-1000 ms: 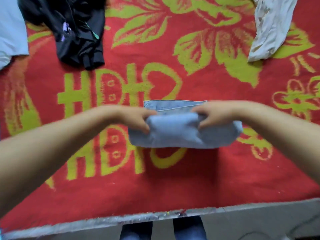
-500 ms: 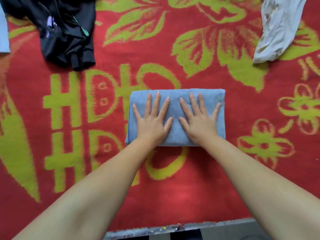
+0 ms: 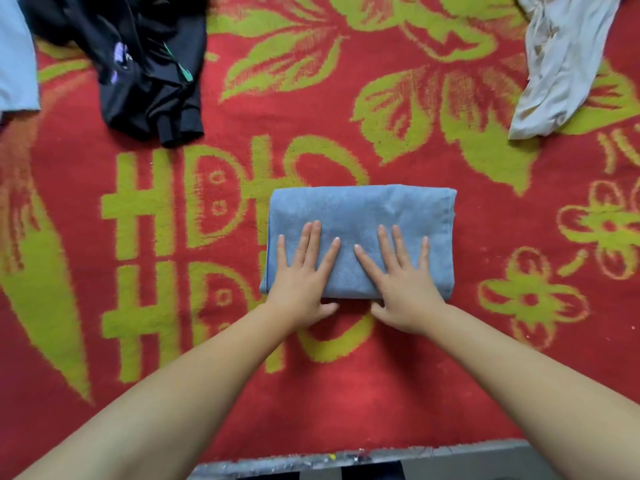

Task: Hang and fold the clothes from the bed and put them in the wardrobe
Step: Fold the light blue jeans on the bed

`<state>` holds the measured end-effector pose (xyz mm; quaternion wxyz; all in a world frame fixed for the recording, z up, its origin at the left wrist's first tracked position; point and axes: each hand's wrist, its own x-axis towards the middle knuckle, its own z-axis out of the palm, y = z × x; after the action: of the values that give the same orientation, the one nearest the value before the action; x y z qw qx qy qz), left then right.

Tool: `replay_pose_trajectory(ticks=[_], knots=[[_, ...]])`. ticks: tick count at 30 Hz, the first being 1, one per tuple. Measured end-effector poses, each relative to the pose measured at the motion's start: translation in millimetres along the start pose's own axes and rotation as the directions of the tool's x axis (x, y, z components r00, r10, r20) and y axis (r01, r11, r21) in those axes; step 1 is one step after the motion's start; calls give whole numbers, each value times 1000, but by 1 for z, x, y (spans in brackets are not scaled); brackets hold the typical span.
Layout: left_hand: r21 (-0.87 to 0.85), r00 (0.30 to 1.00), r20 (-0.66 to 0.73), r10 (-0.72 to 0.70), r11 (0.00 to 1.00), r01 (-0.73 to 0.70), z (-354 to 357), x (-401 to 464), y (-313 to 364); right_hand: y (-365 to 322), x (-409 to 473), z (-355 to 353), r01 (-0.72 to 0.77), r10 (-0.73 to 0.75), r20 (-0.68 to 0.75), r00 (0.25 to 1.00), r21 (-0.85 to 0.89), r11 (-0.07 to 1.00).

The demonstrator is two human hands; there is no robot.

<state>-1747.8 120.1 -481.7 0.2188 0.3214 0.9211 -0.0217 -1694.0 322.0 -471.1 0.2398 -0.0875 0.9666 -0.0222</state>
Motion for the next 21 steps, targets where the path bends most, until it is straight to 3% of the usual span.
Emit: replay_pose_trajectory(ticks=[5,9,14,21], knots=[[28,996,-37,-82,996,83,0,13,6,-12,13,1,-119,117,-92,989,-21,993],[-1,997,-19,-73,997,73,-15,11,4,-13,11,-22,-127,127,-4,992,-40,991],[-104,992,42,-120,987,124,-77,11,-5,-17,14,-92,-132,133,-5,991,-81,988],[-67,973,-58,-223,973,219,-161,-52,-39,-68,-8,-193,-59,49,-72,996,-143,988]])
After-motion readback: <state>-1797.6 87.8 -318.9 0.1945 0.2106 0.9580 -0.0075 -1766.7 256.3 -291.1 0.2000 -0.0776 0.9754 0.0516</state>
